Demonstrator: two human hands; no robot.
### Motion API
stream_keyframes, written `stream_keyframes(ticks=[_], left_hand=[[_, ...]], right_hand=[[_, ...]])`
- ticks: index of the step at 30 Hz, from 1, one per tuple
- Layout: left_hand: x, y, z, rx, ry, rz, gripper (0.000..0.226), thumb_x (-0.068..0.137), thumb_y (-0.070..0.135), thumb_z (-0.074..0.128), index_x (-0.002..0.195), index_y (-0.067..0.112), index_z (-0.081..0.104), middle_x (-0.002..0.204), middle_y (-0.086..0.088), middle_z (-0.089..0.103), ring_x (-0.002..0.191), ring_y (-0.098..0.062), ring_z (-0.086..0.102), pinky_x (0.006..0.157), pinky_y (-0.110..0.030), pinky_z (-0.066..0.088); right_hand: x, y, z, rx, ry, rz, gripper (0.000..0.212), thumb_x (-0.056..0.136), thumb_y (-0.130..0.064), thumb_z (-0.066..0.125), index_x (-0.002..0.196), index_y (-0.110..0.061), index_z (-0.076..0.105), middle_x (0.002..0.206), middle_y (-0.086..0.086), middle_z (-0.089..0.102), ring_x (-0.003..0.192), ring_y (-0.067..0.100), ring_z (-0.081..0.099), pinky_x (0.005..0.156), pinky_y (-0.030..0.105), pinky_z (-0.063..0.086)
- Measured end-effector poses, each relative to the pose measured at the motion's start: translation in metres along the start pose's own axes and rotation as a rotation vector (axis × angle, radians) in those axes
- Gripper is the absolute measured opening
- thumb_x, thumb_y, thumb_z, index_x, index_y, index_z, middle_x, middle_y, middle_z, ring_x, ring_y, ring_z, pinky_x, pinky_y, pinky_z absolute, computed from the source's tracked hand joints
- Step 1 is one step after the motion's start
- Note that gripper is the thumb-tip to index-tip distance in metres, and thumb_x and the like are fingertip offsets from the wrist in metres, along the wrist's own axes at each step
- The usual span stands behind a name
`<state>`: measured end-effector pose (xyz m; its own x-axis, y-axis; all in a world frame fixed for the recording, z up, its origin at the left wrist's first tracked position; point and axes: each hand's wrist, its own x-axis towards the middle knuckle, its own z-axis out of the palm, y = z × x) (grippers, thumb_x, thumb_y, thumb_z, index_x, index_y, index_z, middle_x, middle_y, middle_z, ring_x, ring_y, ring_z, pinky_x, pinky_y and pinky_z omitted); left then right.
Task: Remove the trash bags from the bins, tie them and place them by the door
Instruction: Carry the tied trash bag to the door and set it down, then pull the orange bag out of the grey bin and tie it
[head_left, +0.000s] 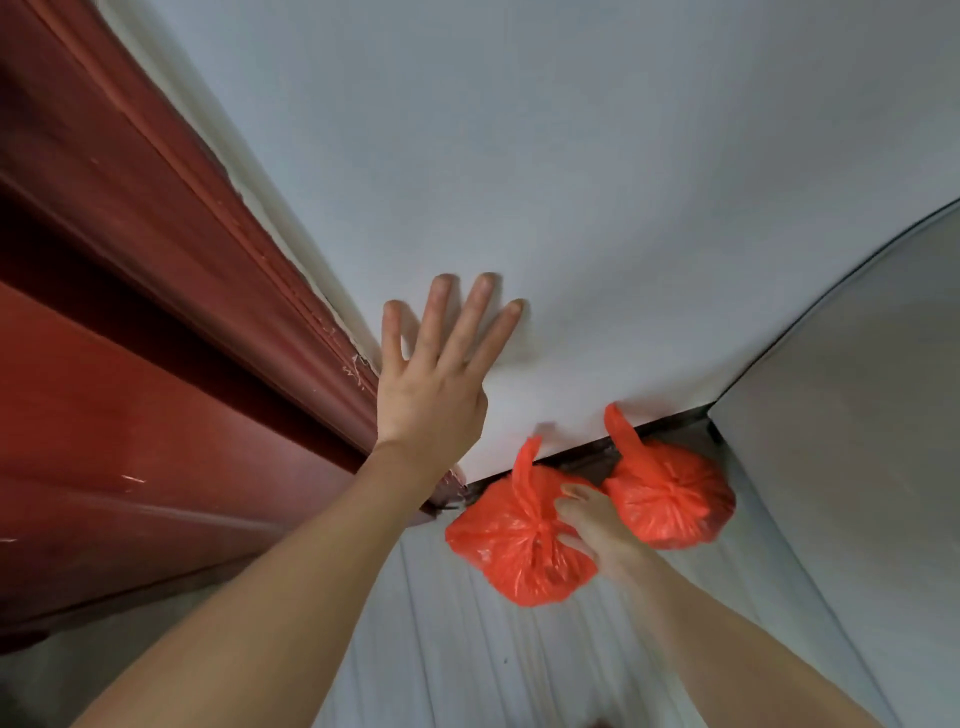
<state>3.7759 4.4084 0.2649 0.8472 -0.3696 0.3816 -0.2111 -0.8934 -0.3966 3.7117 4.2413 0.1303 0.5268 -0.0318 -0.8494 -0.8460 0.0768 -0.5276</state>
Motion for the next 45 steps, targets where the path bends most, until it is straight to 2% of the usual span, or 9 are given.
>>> stream_keyframes(ticks=[3,6,9,12,14,17,31,39,45], left_hand=[[-0.002,0.001,-0.034,-0.063,-0.242,0.0,0.088,0.079,0.022,0.05,0.147,0.027,-0.006,0.153,-0.006,-0.022,0.134,-0.032,-0.039,0.107,-0.057,-0.022],[-0.002,0.0,-0.079,-0.167,-0.466,-0.007,0.079,0.089,0.028,0.043,0.147,0.028,-0.012,0.153,-0.009,-0.025,0.139,-0.034,-0.028,0.111,-0.059,-0.011],[-0.003,-0.003,-0.149,-0.309,-0.611,0.003,0.063,0.095,0.036,0.033,0.149,0.022,0.003,0.158,-0.01,-0.009,0.145,-0.032,-0.013,0.115,-0.057,0.0],[-0.016,0.01,-0.211,-0.478,-0.638,-0.003,0.057,0.095,0.034,0.034,0.148,0.021,0.017,0.158,-0.006,0.008,0.146,-0.028,-0.002,0.117,-0.053,0.006],[-0.03,0.032,-0.255,-0.58,-0.622,0.025,0.055,0.092,0.033,0.036,0.144,0.019,0.029,0.154,-0.008,0.024,0.144,-0.03,0.015,0.114,-0.052,0.015],[-0.056,0.076,-0.301,-0.792,-0.606,0.055,0.053,0.08,0.029,0.04,0.126,0.006,0.053,0.128,-0.02,0.054,0.117,-0.039,0.052,0.092,-0.048,0.043],[-0.346,0.374,-0.621,-0.839,-0.937,0.998,0.05,0.096,0.028,0.04,0.144,0.018,0.03,0.149,-0.005,0.033,0.137,-0.024,0.03,0.111,-0.035,0.026],[-0.492,0.525,-0.771,-0.715,-0.828,1.527,0.046,0.094,0.027,0.044,0.138,0.013,0.041,0.141,-0.008,0.045,0.131,-0.025,0.04,0.105,-0.037,0.036],[-0.578,0.684,-0.875,-0.696,-0.652,1.767,0.046,0.092,0.025,0.045,0.136,0.012,0.041,0.14,-0.009,0.046,0.13,-0.028,0.04,0.104,-0.039,0.036]], right_hand=[[-0.039,-0.026,-0.005,-0.177,0.03,-0.08,0.044,0.089,-0.009,0.048,0.133,-0.009,0.045,0.109,0.006,0.054,0.104,0.02,0.055,0.097,0.034,0.043],[-0.092,-0.047,-0.014,-0.278,0.058,-0.176,0.04,0.088,-0.01,0.048,0.128,-0.006,0.053,0.1,0.0,0.056,0.096,0.013,0.053,0.099,0.03,0.04],[-0.173,-0.055,-0.037,-0.312,0.138,-0.337,0.033,0.084,-0.006,0.048,0.115,-0.002,0.059,0.07,-0.006,0.054,0.071,0.004,0.053,0.082,0.019,0.041],[-0.263,-0.045,-0.068,-0.272,0.142,-0.345,0.021,0.089,-0.009,0.05,0.106,-0.01,0.062,0.084,-0.005,0.058,0.077,0.008,0.052,0.064,0.015,0.038],[-0.324,-0.027,-0.097,-0.222,0.227,-0.348,0.022,0.091,-0.01,0.046,0.107,-0.012,0.062,0.09,0.0,0.062,0.082,0.012,0.055,0.069,0.02,0.042],[-0.39,0.019,-0.134,-0.15,0.343,-0.291,0.024,0.09,-0.012,0.043,0.105,-0.017,0.061,0.099,0.004,0.067,0.092,0.017,0.06,0.085,0.032,0.047],[-0.722,0.47,-0.282,0.538,0.816,0.093,0.032,0.092,-0.012,0.038,0.117,-0.012,0.058,0.101,0.003,0.063,0.091,0.021,0.056,0.075,0.028,0.041],[-0.853,0.653,-0.351,0.731,1.138,0.231,0.035,0.094,-0.011,0.038,0.124,-0.01,0.056,0.126,0.01,0.06,0.109,0.024,0.056,0.086,0.027,0.041],[-0.923,0.768,-0.448,0.767,1.429,0.331,0.037,0.095,-0.012,0.039,0.13,-0.01,0.051,0.133,0.012,0.055,0.123,0.027,0.051,0.101,0.029,0.037]])
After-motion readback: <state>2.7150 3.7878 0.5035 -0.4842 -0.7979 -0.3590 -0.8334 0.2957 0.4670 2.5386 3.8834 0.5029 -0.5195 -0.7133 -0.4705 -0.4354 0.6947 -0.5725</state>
